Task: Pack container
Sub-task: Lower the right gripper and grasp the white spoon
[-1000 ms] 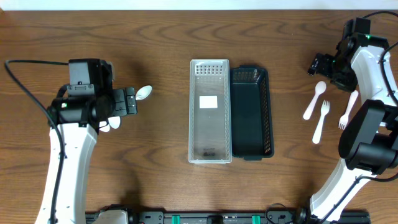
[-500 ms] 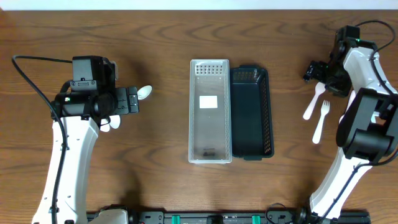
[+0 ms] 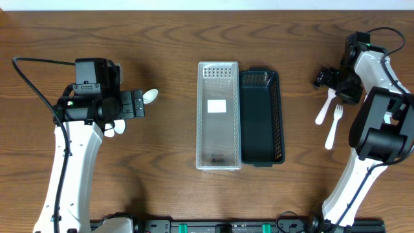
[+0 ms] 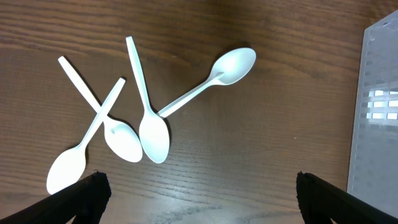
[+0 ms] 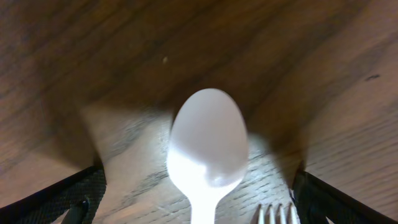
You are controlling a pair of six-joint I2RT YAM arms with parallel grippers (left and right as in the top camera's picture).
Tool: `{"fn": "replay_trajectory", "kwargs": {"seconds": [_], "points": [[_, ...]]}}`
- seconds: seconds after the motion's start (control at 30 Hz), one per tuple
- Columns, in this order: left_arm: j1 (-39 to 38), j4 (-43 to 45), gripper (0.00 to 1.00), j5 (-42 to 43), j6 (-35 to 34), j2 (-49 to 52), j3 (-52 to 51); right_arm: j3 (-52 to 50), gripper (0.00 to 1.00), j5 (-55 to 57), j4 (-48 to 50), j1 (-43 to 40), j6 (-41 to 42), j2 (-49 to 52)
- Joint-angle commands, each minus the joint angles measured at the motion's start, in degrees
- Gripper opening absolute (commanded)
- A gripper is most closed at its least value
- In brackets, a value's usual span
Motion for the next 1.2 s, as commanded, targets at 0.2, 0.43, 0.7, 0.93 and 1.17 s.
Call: {"fn": "replay_trajectory", "kwargs": {"seconds": [0.2, 0.43, 0.7, 0.93, 1.17], "points": [[0.3, -0.1, 0.98, 0.2, 0.4, 0.3, 0.6, 0.2, 0.90, 1.3, -0.3, -1.3, 0.1, 2.6], [0.3, -0.2, 0.98, 0.2, 0.3, 0.3, 0.6, 0.2, 0.60, 1.3, -0.5, -1.3, 0.1, 2.6], [0.3, -0.2, 0.98, 0.2, 0.3, 0.3, 0.6, 0.2, 0.53, 1.3, -0.8, -1.3, 0.1, 2.6], [0.3, -0.2, 0.98, 0.2, 0.3, 0.3, 0.6, 0.2, 0.53, 1.3, 0.0, -1.3, 0.1, 2.6], [0.3, -0.2, 0.98, 0.2, 0.3, 0.3, 0.6, 0.2, 0.53, 1.3, 3.1, -1.3, 0.1, 2.6]]}}
